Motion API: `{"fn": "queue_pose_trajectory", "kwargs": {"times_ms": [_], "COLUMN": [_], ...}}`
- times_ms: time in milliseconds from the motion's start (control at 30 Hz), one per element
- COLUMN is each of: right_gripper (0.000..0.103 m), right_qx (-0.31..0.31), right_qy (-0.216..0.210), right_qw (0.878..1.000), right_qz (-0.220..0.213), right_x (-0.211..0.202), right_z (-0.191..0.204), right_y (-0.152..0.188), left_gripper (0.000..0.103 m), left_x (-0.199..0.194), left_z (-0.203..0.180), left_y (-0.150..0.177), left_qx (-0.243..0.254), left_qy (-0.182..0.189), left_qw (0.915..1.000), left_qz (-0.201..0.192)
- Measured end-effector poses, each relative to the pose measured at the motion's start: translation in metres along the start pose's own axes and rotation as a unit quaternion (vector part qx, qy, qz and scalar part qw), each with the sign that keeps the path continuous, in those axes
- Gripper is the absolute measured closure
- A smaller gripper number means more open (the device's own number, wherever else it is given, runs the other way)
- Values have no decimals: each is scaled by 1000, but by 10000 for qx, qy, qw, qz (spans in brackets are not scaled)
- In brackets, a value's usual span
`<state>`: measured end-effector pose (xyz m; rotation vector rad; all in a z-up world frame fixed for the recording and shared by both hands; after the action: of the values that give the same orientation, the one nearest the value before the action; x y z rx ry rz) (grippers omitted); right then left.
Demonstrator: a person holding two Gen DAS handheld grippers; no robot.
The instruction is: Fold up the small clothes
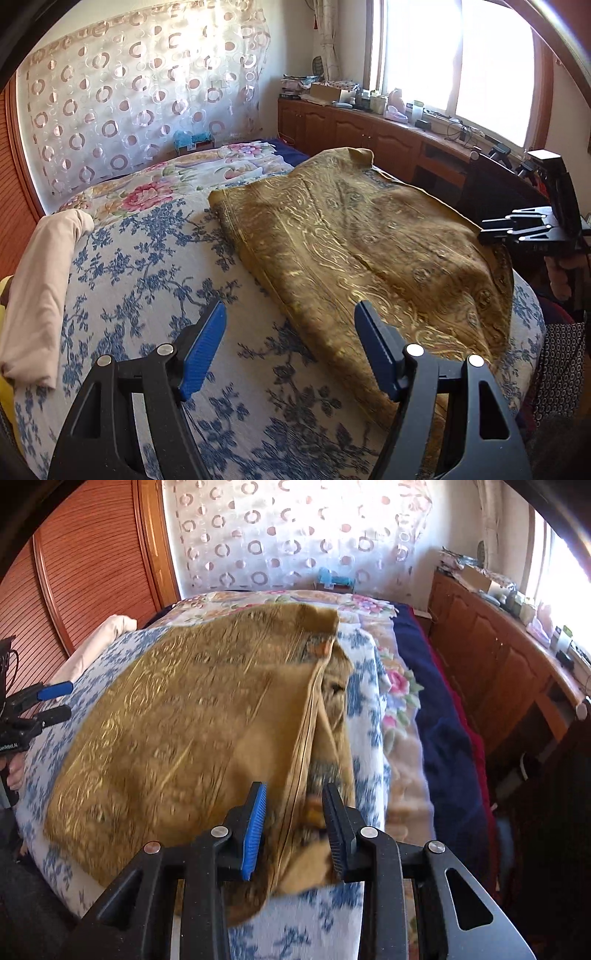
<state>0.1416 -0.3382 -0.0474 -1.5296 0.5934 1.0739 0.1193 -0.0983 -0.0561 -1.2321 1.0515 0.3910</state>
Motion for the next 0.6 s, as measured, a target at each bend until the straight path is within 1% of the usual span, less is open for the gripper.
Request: {"fn": "queue_pose_trajectory", "kwargs": {"times_ms": [100,133,167,333,467,533,600], "right_gripper": [71,79,93,97,97,97,97], "right_qx": [-65,-115,-194,-160,126,315,400], "right_qy": [-88,-125,-165,-158,112,141,49], "right_qw": [9999,9999,9997,9991,9972,9967,9975], "right_qz": [54,28,-25,-371,-730,-733,-588], "right_x": [-1,0,-1,-15,-34,-35,-26], "right_z": [4,7,9,9,0,-4,-7], "right_y": [10,13,16,22,34,42,47], "left_gripper": [30,30,30,30,30,30,30], "left_x": [-4,-5,-4,3,4,4,6], "left_z": [-8,-9,-10,-10,-10,-11,-14], "left_y": [7,10,13,23,29,33,36], "left_qx": [-23,-31,-54,-108,-169,-230,-257], "left_qy": [14,4,-6,13,84,232,335], "left_qw": [10000,10000,10000,9997,9995,9990,9986], "left_qz": [15,34,67,238,263,292,329]}}
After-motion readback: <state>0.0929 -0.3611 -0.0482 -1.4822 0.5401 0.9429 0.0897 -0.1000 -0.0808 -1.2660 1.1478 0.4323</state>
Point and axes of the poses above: each gripper's, at about its wrist camera, not at the fingertips, and x roughly the way its jaws point, z to its left, y to its underside, the point moved 2 cm from there along x, roughly the way its jaws point, and after that the axes turned 13 degrees about z, right-handed, at the moved point
